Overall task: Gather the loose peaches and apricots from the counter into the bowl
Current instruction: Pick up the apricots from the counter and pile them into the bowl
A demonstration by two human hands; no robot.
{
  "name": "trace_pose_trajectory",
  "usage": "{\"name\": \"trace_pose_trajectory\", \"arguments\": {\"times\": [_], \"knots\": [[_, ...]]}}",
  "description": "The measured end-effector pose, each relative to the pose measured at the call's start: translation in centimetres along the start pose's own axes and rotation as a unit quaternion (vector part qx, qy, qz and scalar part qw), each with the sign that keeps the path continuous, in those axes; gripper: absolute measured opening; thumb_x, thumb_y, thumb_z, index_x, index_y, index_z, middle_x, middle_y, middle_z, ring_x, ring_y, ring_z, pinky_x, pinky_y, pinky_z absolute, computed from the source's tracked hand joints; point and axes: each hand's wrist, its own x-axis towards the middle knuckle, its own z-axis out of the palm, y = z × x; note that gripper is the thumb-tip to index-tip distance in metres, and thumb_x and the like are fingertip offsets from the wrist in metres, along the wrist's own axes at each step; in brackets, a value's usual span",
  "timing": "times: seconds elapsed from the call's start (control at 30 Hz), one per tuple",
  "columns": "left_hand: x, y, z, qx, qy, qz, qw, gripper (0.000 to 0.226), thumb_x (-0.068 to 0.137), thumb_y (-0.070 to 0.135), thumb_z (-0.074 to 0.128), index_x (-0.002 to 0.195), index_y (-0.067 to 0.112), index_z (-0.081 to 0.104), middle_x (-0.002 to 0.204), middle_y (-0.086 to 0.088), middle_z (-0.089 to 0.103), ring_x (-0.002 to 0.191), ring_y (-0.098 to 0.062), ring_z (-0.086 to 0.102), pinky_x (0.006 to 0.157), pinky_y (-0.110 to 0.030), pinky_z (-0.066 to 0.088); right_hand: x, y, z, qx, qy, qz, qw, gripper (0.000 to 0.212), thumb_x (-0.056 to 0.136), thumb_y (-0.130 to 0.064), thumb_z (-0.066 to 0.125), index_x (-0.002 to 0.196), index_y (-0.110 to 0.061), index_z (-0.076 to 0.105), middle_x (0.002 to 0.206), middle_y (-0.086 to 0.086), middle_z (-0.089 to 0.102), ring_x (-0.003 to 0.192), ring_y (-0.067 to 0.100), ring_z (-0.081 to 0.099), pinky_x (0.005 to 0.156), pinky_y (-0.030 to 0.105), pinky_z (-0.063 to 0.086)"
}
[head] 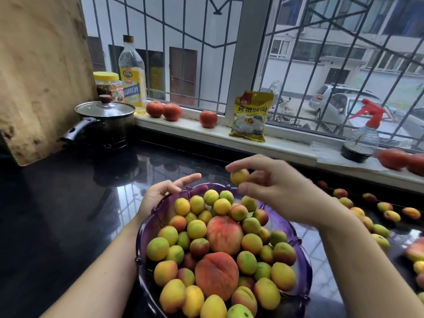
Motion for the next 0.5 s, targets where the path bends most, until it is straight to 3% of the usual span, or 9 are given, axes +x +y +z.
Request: {"name": "trace_pose_trajectory", "arguments": {"times": [0.1,0.23,0.3,0.4,0.5], "knots": [[0.1,0.0,0.2,0.002,0.011,-0.003,1.0,0.065,0.086,0.011,0.034,0.147,0.007,0.053,0.149,-0.033,0.05,0.131,-0.052,0.05,0.102,-0.063,0.048,0.2,-0.2,1.6,-0.111,-0.062,-0.015,0.992,0.04,0.099,-0.011,0.062,0.123,-0.044,0.066,0.115,-0.021,0.057,0.092,-0.001,0.06,0.08,0.022,0.05],[0.0,0.0,0.7,0.003,0.035,0.009,0.999,0.065,0.085,0.01,0.034,0.147,0.004,0.052,0.146,-0.035,0.052,0.135,-0.054,0.046,0.119,-0.065,0.03,0.4,-0.3,3.7,-0.171,-0.031,-0.065,0.983,0.047,0.093,-0.014,0.068,0.129,-0.044,0.06,0.113,-0.019,0.058,0.099,0.003,0.056,0.09,0.033,0.05],[-0.2,-0.1,0.8,-0.003,0.036,0.015,0.999,0.064,0.084,0.009,0.034,0.145,0.003,0.054,0.139,-0.035,0.058,0.123,-0.049,0.056,0.116,-0.063,0.034,0.6,-0.6,4.6,-0.224,-0.029,-0.092,0.97,0.048,0.092,-0.018,0.069,0.133,-0.039,0.055,0.117,-0.018,0.059,0.107,0.006,0.053,0.094,0.033,0.047],[-0.4,0.0,1.1,-0.008,0.04,0.02,0.999,0.063,0.082,0.007,0.036,0.142,0.002,0.056,0.12,-0.031,0.068,0.099,-0.043,0.068,0.102,-0.056,0.047,1.7,-0.9,5.7,-0.328,-0.067,-0.135,0.932,0.036,0.091,-0.017,0.064,0.124,-0.031,0.059,0.113,-0.01,0.058,0.103,0.016,0.048,0.09,0.037,0.047],[-0.4,0.1,1.1,-0.005,0.038,0.016,0.999,0.062,0.083,0.007,0.034,0.14,0.002,0.057,0.118,-0.031,0.068,0.092,-0.04,0.071,0.094,-0.052,0.052,2.5,-1.0,6.2,-0.36,-0.106,-0.148,0.915,0.033,0.088,-0.013,0.063,0.118,-0.028,0.062,0.112,-0.006,0.057,0.099,0.021,0.049,0.087,0.041,0.047]]}}
